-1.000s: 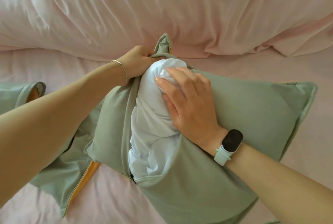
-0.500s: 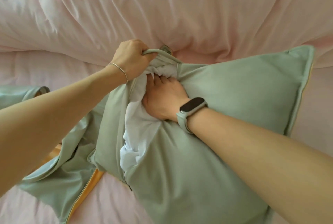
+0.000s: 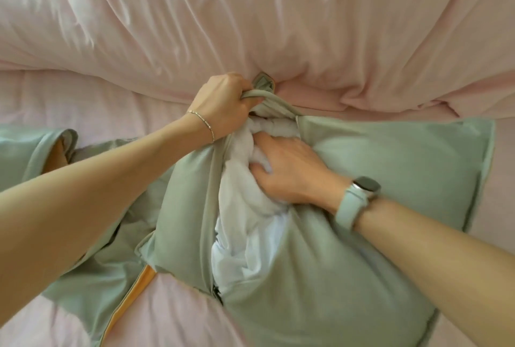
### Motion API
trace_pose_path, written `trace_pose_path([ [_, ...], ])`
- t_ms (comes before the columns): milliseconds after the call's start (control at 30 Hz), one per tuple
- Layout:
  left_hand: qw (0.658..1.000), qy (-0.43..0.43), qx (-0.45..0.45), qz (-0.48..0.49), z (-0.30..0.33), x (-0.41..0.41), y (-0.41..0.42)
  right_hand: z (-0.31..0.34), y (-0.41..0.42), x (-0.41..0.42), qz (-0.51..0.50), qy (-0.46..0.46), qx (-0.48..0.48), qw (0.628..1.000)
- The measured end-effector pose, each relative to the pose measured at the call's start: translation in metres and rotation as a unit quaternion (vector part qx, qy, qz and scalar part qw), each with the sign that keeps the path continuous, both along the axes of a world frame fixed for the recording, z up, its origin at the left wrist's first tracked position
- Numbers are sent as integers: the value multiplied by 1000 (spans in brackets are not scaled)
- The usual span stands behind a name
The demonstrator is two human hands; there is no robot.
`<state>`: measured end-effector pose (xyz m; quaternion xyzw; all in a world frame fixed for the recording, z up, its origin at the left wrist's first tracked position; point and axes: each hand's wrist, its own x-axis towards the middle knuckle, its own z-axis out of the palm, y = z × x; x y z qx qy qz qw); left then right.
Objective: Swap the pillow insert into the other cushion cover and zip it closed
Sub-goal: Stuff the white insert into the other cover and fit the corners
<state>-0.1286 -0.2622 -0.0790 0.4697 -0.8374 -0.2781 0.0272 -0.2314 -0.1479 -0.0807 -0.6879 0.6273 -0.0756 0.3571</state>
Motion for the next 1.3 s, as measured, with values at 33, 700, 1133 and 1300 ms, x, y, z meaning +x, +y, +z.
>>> trace_pose_path([
  [33,1000,-3,1,1,1,0,6,9,10,-2,-10,-29,10,999],
  [700,949,100,236,183,36,10,54,32,41,-11,-372,51,-404,834],
  [1133,901,125,333,249,41,12,55,10,44,-12,-178,133,-236,946],
  [1300,857,157,384,305,44,8,49,13,57,-5,-149,126,-301,933],
])
